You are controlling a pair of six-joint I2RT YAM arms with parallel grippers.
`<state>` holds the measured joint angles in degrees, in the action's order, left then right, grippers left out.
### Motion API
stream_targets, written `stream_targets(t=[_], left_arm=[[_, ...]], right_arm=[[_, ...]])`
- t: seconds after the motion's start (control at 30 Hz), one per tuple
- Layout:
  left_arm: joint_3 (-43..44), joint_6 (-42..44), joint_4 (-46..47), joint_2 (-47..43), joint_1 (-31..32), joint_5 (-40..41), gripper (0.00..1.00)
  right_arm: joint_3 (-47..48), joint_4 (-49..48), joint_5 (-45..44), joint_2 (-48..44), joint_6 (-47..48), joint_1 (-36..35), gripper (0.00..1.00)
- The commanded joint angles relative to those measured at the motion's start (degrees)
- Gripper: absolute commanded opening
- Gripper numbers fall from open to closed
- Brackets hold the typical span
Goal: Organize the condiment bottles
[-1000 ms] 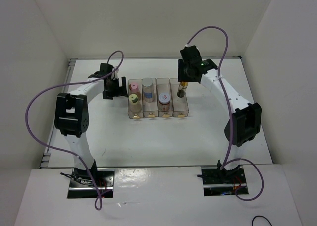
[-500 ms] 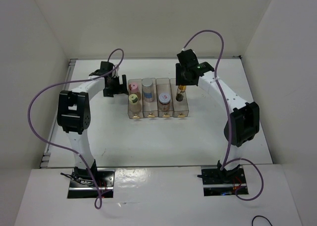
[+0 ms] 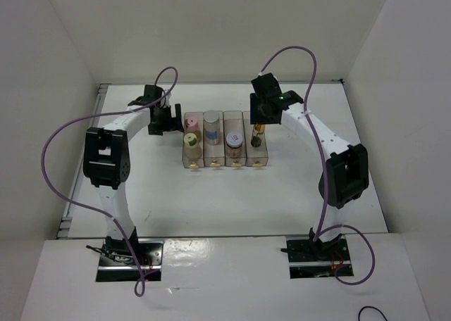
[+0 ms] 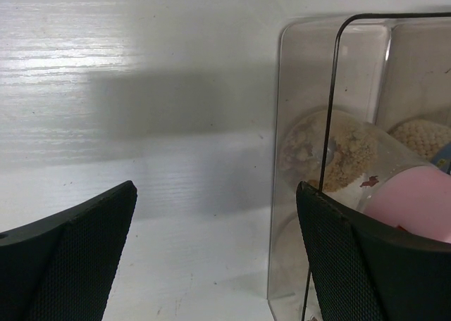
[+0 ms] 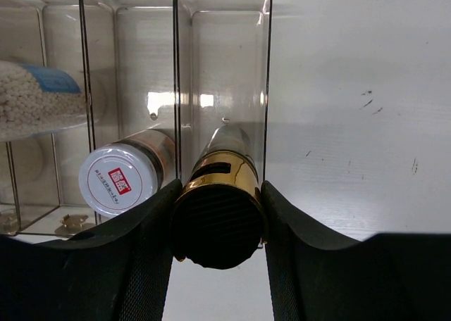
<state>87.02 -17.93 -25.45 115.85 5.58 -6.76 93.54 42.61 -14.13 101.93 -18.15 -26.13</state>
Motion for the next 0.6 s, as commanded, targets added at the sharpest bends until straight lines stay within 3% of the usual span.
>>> stream_targets(t=[0.0,0.57], left_arm=[[2.9,0.9,0.1,1.3,0.9,-1.8,1.00],[1.2,0.9,-1.5,-1.5,-0.3,3.9,1.00]], right_arm=[[0.0,-3.9,-0.5,-0.4,-0.2,-0.4,0.11],[-1.2,-4.9,-0.5,1.2,-0.2,-0.4,0.11]])
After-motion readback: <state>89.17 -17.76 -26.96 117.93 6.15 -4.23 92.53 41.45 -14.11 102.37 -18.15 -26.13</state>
